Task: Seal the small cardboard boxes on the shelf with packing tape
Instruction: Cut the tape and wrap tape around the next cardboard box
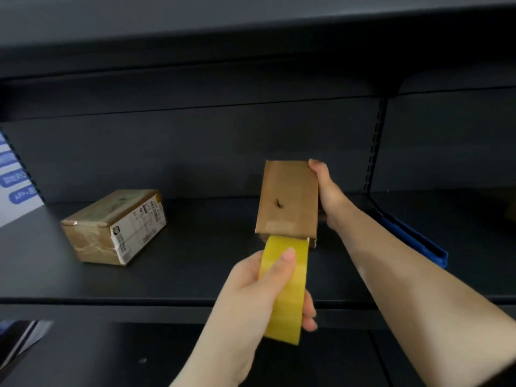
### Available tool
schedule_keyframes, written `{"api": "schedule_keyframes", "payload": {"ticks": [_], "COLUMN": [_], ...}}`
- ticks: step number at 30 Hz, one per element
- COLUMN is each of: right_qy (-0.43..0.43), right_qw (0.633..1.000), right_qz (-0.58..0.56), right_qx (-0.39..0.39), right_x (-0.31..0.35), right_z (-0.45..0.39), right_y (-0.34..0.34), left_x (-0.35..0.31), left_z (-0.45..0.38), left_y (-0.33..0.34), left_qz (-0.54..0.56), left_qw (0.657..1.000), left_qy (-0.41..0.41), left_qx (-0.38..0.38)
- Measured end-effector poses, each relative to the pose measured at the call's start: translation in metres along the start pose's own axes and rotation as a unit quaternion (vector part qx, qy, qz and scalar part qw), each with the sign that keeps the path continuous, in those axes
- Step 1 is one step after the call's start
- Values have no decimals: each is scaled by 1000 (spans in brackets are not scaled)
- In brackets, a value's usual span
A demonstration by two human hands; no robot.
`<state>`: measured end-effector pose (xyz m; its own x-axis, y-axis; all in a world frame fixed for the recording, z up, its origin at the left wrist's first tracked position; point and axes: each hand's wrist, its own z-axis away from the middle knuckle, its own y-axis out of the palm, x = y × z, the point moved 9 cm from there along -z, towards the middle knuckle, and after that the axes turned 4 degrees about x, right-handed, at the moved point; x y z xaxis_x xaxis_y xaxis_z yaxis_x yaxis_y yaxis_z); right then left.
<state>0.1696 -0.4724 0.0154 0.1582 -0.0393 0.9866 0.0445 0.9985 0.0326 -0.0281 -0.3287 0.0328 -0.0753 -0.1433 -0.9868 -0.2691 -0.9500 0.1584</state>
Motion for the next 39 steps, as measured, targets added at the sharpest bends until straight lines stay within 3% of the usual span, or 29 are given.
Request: {"api": "schedule_keyframes", "payload": {"ticks": [10, 13, 16, 19, 20, 24, 26, 29, 31, 35, 39], "right_qy": [79, 90, 49, 12, -8, -171, -230, -172, -121, -93, -96], "right_qw": [996, 993, 978, 962, 949, 841, 826, 741, 694, 701, 693], "right_qz": [10, 72, 197, 271, 313, 508, 514, 639, 699, 702, 711], "right_qx": [31, 16, -52, -41, -42, -78, -14, 113, 123, 91, 77], "right_x": [-29, -25, -8, 6, 13, 76, 91, 55, 29, 30, 31], "right_z": [-26, -30, -34, -36, -36, -8, 15, 37, 36, 14, 1], "right_y": [6, 4, -13, -14, -14, 13, 44, 87, 92, 86, 86], "left_x": [9, 8, 7, 7, 7, 5, 7, 8, 6, -2, 0], "left_z": [-6, -11, -12, -13, -14, -15, -17, -19, -22, -45, -61], "left_y": [-2, -5, -7, -9, -10, -9, -8, -9, -13, -29, -34], "left_qz": [23, 33, 30, 29, 30, 10, -2, -14, -20, -65, -126], "left_qw": [999, 999, 999, 998, 998, 997, 996, 995, 995, 995, 984], "left_qy": [-28, -35, -35, -33, -33, -27, -25, -25, -26, -23, -75], "left_qx": [-17, -6, 16, 33, 38, 68, 82, 96, 98, 68, 103]}}
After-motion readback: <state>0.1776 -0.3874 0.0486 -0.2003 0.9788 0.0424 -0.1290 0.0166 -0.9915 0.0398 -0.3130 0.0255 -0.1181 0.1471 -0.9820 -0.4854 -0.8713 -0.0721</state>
